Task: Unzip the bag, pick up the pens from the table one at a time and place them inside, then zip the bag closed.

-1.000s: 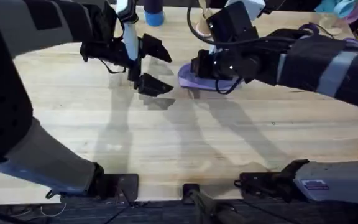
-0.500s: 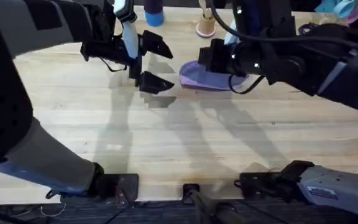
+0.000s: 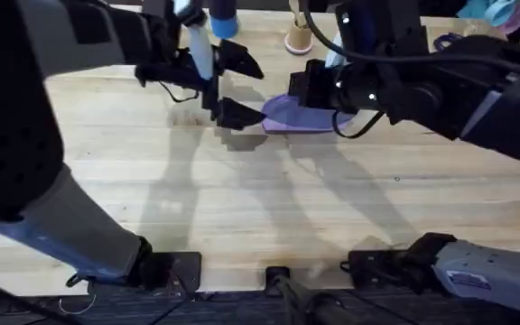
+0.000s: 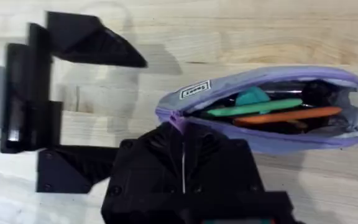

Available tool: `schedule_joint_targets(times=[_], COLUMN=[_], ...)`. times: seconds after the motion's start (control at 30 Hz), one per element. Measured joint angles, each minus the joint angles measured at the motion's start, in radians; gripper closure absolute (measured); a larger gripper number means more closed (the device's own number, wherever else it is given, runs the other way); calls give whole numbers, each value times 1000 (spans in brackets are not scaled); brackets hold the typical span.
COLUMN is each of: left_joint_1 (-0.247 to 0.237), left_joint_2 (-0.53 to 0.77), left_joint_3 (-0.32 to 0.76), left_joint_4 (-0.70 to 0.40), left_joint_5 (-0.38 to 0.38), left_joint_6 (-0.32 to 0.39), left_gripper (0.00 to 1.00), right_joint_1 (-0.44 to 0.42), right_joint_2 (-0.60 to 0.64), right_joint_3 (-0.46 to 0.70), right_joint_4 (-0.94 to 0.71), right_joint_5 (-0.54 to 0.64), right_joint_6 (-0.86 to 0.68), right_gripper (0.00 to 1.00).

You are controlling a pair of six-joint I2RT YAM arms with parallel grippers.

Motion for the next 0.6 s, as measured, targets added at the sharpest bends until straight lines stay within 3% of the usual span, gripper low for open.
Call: schedule_joint_targets(times=[0.13, 0.23, 0.53, 0.6], left_joint_1=[-48, -78, -119, -127], left_joint_2=[16, 16, 16, 15], left_joint_3=[0, 0, 0, 0], left_joint_4=[34, 83, 121, 121], left_joint_5=[-1, -13, -71, -94], left_joint_6=[-27, -93, -225, -253], left_gripper=[8, 7, 6, 84], right_joint_1=[0, 0, 0, 0], right_joint_2=[0, 0, 0, 0], right_joint_3=[0, 0, 0, 0], right_joint_4=[0, 0, 2, 6], right_joint_5=[0, 0, 0, 0], right_joint_6=[0, 0, 0, 0], right_gripper=[971, 971, 971, 971])
